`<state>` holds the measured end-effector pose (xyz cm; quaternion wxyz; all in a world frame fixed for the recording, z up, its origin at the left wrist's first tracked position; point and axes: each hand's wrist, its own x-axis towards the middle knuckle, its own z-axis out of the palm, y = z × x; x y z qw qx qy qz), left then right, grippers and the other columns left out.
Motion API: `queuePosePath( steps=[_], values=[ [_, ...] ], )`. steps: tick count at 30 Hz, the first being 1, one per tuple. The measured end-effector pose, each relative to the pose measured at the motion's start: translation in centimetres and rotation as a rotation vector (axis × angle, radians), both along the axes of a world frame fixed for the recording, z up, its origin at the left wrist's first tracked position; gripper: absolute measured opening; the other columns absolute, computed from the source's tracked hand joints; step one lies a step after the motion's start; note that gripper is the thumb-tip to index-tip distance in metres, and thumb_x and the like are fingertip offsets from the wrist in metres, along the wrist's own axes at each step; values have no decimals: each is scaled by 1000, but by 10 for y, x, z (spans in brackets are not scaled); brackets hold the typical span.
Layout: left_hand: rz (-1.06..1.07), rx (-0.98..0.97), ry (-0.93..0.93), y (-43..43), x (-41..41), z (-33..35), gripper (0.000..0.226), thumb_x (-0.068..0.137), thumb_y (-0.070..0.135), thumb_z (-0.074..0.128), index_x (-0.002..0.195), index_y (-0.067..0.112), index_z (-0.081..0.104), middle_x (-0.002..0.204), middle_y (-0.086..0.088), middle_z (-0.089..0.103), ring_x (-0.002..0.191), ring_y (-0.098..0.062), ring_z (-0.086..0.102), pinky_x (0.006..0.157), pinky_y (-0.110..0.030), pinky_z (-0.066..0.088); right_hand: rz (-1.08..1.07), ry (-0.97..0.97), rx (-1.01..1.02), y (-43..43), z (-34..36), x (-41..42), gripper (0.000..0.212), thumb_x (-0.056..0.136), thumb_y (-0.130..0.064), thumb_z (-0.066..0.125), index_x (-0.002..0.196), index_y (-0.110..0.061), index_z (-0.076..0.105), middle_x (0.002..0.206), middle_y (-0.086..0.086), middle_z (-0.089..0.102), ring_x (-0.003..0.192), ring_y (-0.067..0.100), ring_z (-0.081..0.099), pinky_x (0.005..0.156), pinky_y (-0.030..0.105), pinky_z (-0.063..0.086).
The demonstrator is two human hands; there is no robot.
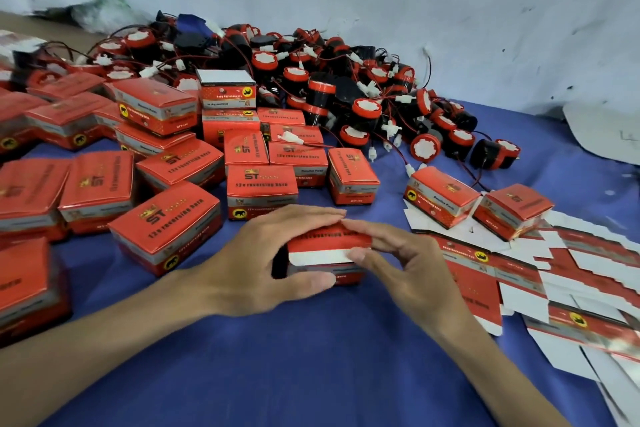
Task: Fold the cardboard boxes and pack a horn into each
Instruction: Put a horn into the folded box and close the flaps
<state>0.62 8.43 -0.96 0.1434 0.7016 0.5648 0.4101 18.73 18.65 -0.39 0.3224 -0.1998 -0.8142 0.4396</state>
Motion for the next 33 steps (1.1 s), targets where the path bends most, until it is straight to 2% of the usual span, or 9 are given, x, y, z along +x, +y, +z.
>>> queuePosePath(
  steps=[4, 6, 9, 12, 16, 21, 23, 26, 33],
  values=[
    [24, 65, 160, 3, -3, 1, 55, 87, 35, 61, 137, 17, 47, 141, 12, 46, 130, 3, 40, 107, -11, 30, -54, 8, 107, 0, -3, -1, 31, 72, -34, 65, 102, -39, 64, 91, -37, 62, 93, -16, 60, 76, 4, 47],
    [15, 69, 174, 4, -5, 1, 52, 88, 33, 59, 136, 13, 49, 141, 7, 48, 131, 0, 40, 107, -12, 31, -80, 55, 207, 0, -6, -2, 33, 74, -30, 66, 107, -28, 63, 99, -27, 63, 93, -16, 60, 77, 5, 47],
    [-11, 84, 166, 5, -8, 1, 50, 91, 35, 59, 134, 11, 50, 139, 3, 51, 130, 0, 43, 107, -14, 34, -103, 105, 411, 3, -9, -4, 33, 77, -20, 71, 108, -12, 63, 98, -3, 70, 91, 4, 66, 75, 11, 52],
    [-25, 97, 150, 6, -9, 2, 47, 92, 37, 51, 132, 12, 48, 136, 5, 52, 130, 1, 44, 107, -14, 35, -141, 124, 607, 5, -12, -6, 29, 73, -10, 73, 101, -3, 70, 91, 8, 73, 83, 17, 71, 70, 24, 57],
    [-1, 152, 266, 4, -10, 0, 46, 94, 35, 49, 132, 11, 51, 136, 1, 55, 130, -7, 47, 108, -23, 39, -170, 99, 808, 2, -7, -4, 25, 77, -18, 73, 97, -4, 73, 90, 8, 74, 78, 20, 73, 61, 33, 58],
    [50, 290, 437, 3, -7, -5, 38, 94, 27, 51, 126, 8, 60, 130, -2, 59, 125, -16, 54, 102, -34, 48, -313, -179, 1183, -2, 5, 3, 28, 85, -33, 60, 92, -12, 77, 95, 8, 74, 60, 25, 70, 42, 28, 51],
    [51, 300, 461, 2, -4, -5, 36, 94, 24, 52, 124, 6, 62, 132, -2, 58, 126, -18, 53, 101, -36, 48, -325, -252, 1222, 2, 11, 6, 30, 84, -38, 62, 89, -12, 78, 104, 14, 72, 68, 27, 71, 49, 29, 52],
    [31, 291, 521, 1, -2, -5, 36, 96, 23, 49, 126, 6, 61, 135, -1, 56, 131, -18, 48, 107, -32, 42, -146, -211, 1205, 9, 11, 7, 34, 88, -33, 57, 92, -5, 76, 114, 16, 68, 92, 27, 71, 70, 35, 59],
    [48, 212, 604, -3, -2, -6, 46, 95, 33, 48, 132, 7, 55, 141, -3, 50, 137, -18, 40, 113, -27, 33, -67, -270, 1104, 7, 4, 6, 35, 84, -30, 69, 98, 2, 74, 114, 13, 68, 95, 24, 70, 70, 37, 60]
  ],
)
